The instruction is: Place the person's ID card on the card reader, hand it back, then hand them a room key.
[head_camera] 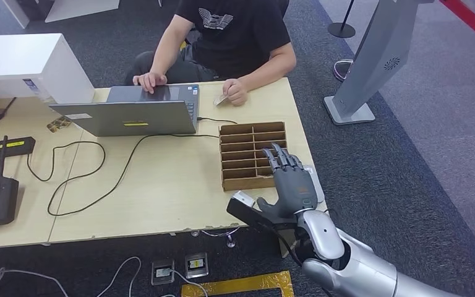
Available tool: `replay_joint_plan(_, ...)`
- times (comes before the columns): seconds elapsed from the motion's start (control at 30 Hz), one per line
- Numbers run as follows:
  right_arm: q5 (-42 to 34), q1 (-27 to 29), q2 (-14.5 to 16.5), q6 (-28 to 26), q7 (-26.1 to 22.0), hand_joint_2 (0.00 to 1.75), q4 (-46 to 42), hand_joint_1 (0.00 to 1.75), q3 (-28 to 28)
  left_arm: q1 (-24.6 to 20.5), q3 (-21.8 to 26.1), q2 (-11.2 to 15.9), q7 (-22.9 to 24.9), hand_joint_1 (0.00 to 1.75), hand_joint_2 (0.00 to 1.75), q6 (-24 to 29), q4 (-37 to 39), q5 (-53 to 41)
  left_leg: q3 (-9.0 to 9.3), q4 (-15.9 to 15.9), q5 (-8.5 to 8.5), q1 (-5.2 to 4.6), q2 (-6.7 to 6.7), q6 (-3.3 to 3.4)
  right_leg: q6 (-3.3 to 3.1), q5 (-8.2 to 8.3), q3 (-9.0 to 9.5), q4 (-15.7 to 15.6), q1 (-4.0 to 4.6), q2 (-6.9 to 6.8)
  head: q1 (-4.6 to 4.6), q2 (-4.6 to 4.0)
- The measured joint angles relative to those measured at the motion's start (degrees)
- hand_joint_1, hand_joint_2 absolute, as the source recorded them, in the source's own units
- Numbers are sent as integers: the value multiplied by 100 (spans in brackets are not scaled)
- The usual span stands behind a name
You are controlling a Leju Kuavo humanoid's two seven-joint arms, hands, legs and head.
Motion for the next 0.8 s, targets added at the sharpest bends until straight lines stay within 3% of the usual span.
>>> replay_joint_plan(0.23, -588, 3, 2, -408, 0, 175, 109, 0, 108, -1, 0, -25, -2, 0, 0, 69, -2, 14, -3, 0, 0, 0, -1, 0, 0, 0, 0, 1, 0, -1, 0, 0)
replay_joint_plan(0.47, -629, -119, 123, -872, -1, 175, 477, 0, 257, -3, 0, -35, -89, 0, 0, 109, -11, -48, -4, 0, 0, 0, -2, 0, 0, 0, 0, 1, 0, -2, 1, 0)
replay_joint_plan(0.8, -545, -299, 392, -1136, -19, 175, 1115, 0, 480, -5, 0, -50, -104, 0, 0, 80, -15, -132, -4, 0, 0, 0, -2, 0, 0, 0, 0, 2, 0, -2, 0, 0)
